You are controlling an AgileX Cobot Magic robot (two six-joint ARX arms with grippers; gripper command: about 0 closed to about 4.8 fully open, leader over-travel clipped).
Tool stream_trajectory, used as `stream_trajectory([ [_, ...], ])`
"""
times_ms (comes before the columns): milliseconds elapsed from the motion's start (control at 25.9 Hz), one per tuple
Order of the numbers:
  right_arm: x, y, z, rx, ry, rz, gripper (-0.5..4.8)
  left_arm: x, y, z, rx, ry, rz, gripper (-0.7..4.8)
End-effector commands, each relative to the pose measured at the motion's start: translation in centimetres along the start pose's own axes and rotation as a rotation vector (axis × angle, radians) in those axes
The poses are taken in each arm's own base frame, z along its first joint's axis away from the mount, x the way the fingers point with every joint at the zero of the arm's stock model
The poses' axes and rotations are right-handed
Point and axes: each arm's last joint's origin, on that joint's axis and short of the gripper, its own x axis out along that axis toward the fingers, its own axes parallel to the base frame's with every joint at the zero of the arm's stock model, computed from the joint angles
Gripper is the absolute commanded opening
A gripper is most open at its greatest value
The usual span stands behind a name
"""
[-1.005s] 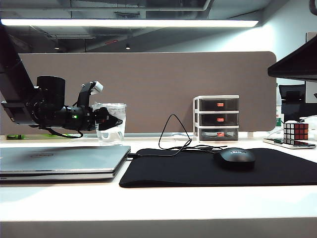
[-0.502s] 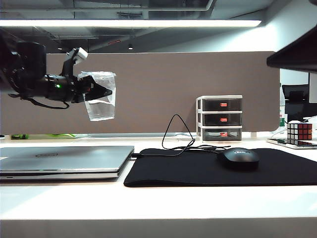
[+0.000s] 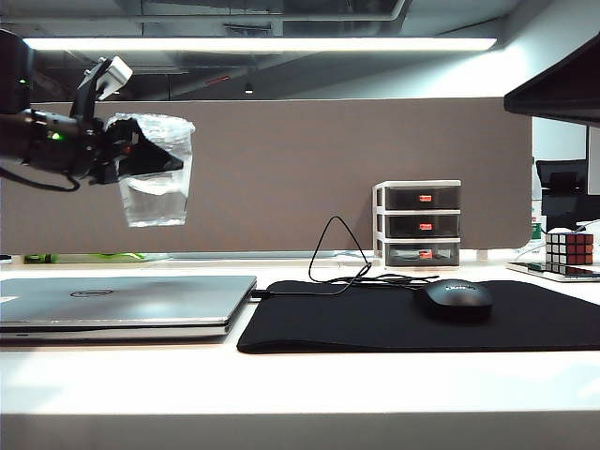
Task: Pick up the coffee cup and place it over the laptop.
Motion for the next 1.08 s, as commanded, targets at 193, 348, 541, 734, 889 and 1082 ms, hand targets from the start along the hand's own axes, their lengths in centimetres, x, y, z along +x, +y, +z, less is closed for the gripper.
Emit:
stream_trajectory([
  [193,0.0,0.0,0.3,-0.015,-0.009,0.006,-0.05,-1.7,-1.0,-1.7,-0.019,0.024,0.025,2.41],
  [348,0.0,0.0,0.3,-0.015,-0.008,0.007,-0.05,-2.6,-1.7,-2.7,-0.01,0.014,0.033,2.4],
  [541,0.0,0.1,0.3,-0.015,-0.008,0.01,-0.05,-3.4,-2.4,-3.6,-0.012,0.009,0.036,2.4],
  [734,0.0,0.1,0.3,-0.015,-0.007,0.026,-0.05,-4.9,-3.1,-4.3,0.022,0.012,0.082,2.4],
  [889,0.0,0.1,0.3,-0.015,-0.007,0.029,-0.05,-5.3,-3.1,-4.2,0.04,-0.018,0.094,2.4],
  [1082,0.0,0.1,0.3,-0.016,-0.008,0.029,-0.05,-5.5,-2.9,-4.5,0.023,0.0,0.102,2.4],
])
